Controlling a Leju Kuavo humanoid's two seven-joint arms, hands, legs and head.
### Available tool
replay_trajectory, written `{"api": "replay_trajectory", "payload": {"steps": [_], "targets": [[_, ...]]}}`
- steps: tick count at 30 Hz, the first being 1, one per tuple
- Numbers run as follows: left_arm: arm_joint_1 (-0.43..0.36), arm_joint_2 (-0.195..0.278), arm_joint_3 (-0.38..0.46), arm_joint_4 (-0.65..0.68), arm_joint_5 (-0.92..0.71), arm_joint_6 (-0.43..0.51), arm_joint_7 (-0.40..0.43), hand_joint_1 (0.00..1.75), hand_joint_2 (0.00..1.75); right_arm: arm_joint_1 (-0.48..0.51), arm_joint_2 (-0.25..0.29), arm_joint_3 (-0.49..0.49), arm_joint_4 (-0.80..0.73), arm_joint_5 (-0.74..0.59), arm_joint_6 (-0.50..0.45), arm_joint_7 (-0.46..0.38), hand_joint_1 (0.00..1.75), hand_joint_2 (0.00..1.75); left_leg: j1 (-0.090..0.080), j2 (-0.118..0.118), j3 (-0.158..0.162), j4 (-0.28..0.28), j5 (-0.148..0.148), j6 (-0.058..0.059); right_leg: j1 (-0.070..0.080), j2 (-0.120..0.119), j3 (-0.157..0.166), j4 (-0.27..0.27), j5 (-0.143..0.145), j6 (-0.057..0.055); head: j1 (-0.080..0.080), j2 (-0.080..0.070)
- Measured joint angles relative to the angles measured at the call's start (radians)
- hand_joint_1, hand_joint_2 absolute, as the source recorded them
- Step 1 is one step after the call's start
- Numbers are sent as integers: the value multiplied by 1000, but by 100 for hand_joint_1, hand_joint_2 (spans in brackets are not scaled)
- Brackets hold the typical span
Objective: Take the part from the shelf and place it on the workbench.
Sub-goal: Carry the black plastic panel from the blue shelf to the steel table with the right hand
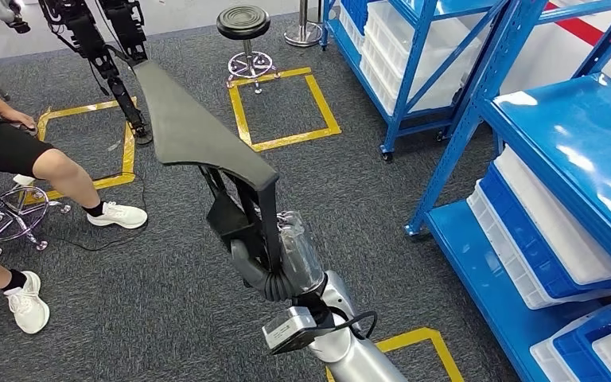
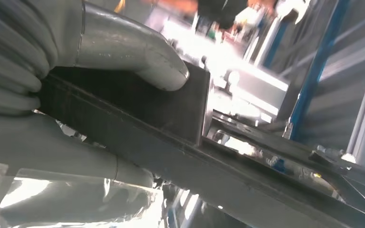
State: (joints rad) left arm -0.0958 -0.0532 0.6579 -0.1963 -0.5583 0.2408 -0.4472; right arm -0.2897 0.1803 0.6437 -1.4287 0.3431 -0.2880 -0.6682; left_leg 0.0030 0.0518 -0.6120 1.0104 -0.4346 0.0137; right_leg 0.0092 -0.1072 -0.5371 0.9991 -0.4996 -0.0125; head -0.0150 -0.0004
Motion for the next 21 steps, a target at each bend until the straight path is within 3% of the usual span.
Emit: {"api": "replay_trajectory", "payload": {"steps": [1, 2, 4, 6, 8, 9, 11, 12, 14, 16, 17, 18, 19, 21], "targets": [[-3, -3, 0, 0, -5, 3, -1, 0, 175, 9, -12, -12, -39, -23, 38, 14, 175, 175, 0, -13, 1, -5, 3, 7, 1, -11, 2, -1, -3, 5, -1, 0], [-4, -8, 0, -1, -8, 7, -1, 0, 175, 17, -24, -28, -81, -38, 76, 26, 175, 175, 1, -25, 5, -12, 7, 13, 0, -7, 2, 6, -9, 10, 0, 0], [-9, -17, 0, -1, -11, 12, 0, 0, 175, 29, -42, -60, -145, -39, 121, 39, 175, 175, 6, -46, 16, -27, 16, 26, -3, 38, -21, 66, -42, 11, 2, 0], [-13, -24, 0, -1, -19, 12, 1, 0, 175, 45, -54, -83, -177, -24, 131, 38, 175, 175, 7, -67, 18, -30, 18, 31, -9, 90, -87, 203, -97, 6, 6, 0], [-13, -29, -1, -1, -28, 12, 1, 0, 175, 66, -63, -95, -191, -11, 133, 32, 175, 175, 7, -96, 18, -29, 17, 31, -12, 102, -143, 300, -122, 13, 9, 0], [-12, -31, -1, -1, -30, 12, 1, 0, 175, 76, -66, -97, -194, -8, 134, 29, 175, 175, 7, -110, 18, -29, 17, 31, -14, 104, -143, 289, -109, 22, 9, 0], [-10, -34, -2, -1, -31, 12, 0, 0, 175, 87, -69, -98, -201, -4, 134, 21, 175, 175, 8, -137, 18, -26, 16, 27, -23, 124, -89, 160, -48, 44, 10, 0], [-9, -35, -2, -1, -31, 11, -1, 0, 175, 91, -69, -99, -204, -4, 134, 18, 175, 175, 6, -151, 17, -21, 13, 23, -27, 139, -59, 90, -18, 49, 10, 0], [-8, -36, -2, -1, -31, 12, -2, 0, 175, 97, -71, -99, -208, -4, 134, 14, 175, 175, 5, -172, 12, -13, 9, 12, -31, 157, -25, 16, 13, 41, 9, 0], [-2, -36, -2, -1, -31, 12, -2, 0, 175, 100, -72, -99, -211, -4, 133, 11, 175, 175, 9, -186, 6, -12, 9, 0, -28, 143, -22, 14, 19, 24, 9, 0], [1, -37, -2, -1, -30, 13, -2, 0, 175, 101, -71, -100, -213, -6, 133, 8, 175, 175, 11, -178, 3, -8, 7, -4, -29, 135, -20, 13, 21, 18, 8, 0], [4, -37, -2, -1, -29, 15, -1, 0, 175, 101, -70, -100, -215, -8, 133, 5, 175, 175, 12, -155, -6, 9, -5, -8, -29, 126, -19, 11, 23, 11, 6, 0], [5, -38, -2, -1, -28, 17, -1, 0, 175, 103, -69, -101, -217, -10, 133, 2, 175, 175, 12, -124, -24, 47, -28, -12, -29, 117, -18, 10, 24, 4, 4, 0], [6, -39, -2, -1, -24, 22, -1, 0, 175, 110, -67, -102, -220, -14, 133, -2, 175, 175, 12, -68, -85, 173, -93, -18, -23, 94, -17, 10, 21, -5, -1, 0]]}}
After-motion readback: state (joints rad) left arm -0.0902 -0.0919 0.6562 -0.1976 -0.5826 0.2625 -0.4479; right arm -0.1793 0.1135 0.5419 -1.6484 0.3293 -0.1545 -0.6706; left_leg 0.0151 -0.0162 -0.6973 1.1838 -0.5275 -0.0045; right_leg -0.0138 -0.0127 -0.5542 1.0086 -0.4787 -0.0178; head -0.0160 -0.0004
